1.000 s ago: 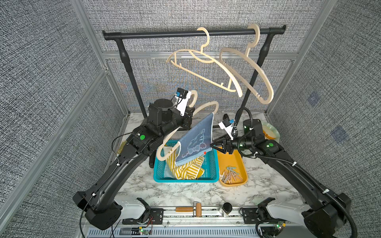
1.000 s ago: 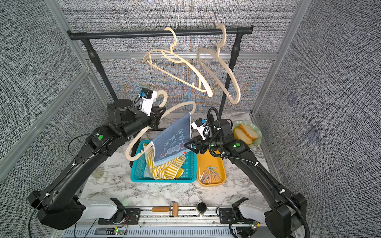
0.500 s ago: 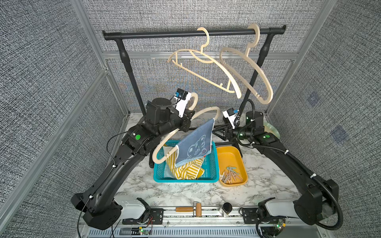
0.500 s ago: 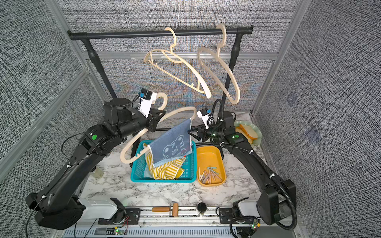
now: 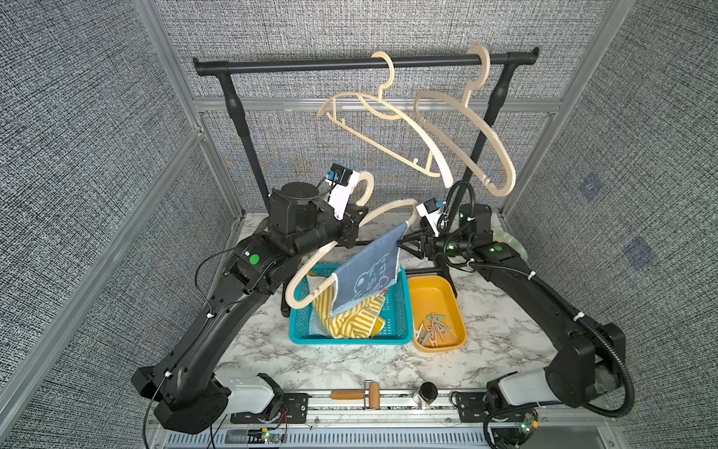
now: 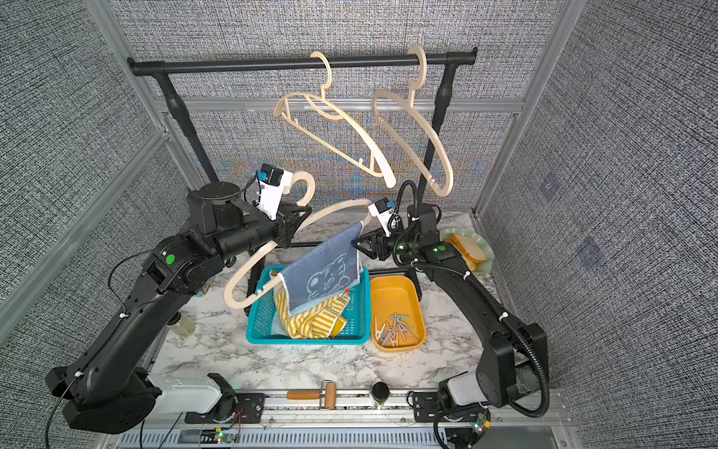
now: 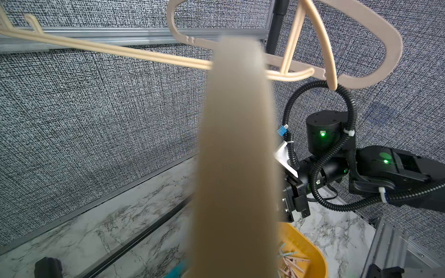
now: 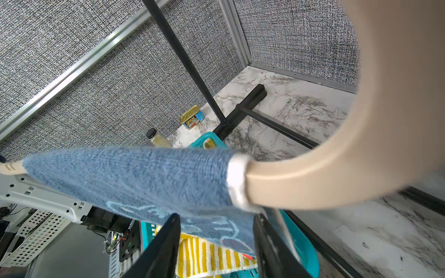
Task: Remove the clothespins securing towels to the hanger
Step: Remove the towel from the hanger.
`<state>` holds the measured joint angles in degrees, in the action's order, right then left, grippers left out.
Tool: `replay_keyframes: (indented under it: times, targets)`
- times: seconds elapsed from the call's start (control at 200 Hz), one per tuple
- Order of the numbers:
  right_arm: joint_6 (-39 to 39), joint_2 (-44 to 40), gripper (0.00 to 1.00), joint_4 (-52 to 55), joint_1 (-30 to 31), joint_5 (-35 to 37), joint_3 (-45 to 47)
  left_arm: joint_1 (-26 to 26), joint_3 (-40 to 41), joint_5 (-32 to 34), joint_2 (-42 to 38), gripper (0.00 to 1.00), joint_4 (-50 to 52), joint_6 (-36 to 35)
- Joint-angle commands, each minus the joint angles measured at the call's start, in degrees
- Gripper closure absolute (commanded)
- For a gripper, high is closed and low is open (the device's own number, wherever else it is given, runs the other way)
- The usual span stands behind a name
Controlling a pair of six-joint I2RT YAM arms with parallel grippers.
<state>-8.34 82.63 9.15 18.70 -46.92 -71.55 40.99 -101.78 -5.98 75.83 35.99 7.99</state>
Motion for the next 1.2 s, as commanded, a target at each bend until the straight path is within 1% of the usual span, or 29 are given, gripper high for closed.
replay_keyframes:
  times: [0.0,0.14,0.33,0.42,0.545,0.725,0.881,1.046,1.196]
  targets:
    - [0.08,0.41,0.49,-1.22,-0.1,-1.55,-0.68,-0.14,-0.49,-0.23,-0.16,1.0,-0.31,0.24]
    - [1.13,0.17,0.48,0.12,-0.68,0.15,-0.93,-0.12,-0.78,0.39,-0.11,1.0,0.04,0.1]
    - [1.12,0.02,0.44,0.7,-1.56,0.55,-0.82,-0.13,-1.25,0.66,0.05,1.0,0.47,-0.08]
    - [0.88,0.37,0.44,0.26,-1.57,-1.77,-1.13,-0.12,-1.24,0.71,0.15,1.0,0.49,-0.09]
    - [-1.21,0.82,0.44,-2.28,-1.46,-7.94,-1.13,-0.12,-0.97,0.7,0.28,1.0,0.32,0.06]
    - [-2.29,1.56,0.45,-3.64,-1.14,-10.01,-1.27,-0.12,-0.77,0.46,0.32,1.0,-0.04,0.43]
    - [-2.4,2.34,0.46,-3.73,-0.96,-9.88,-1.75,-0.12,-0.88,0.35,0.27,1.0,-0.13,0.47]
    - [-2.09,2.97,0.44,-3.61,-0.98,-6.95,-2.0,-0.12,-1.03,0.26,0.1,1.0,0.01,0.65]
    - [-1.93,3.6,0.45,-3.36,-1.03,-6.52,-2.86,-0.12,-1.06,0.27,0.0,1.0,0.22,0.62]
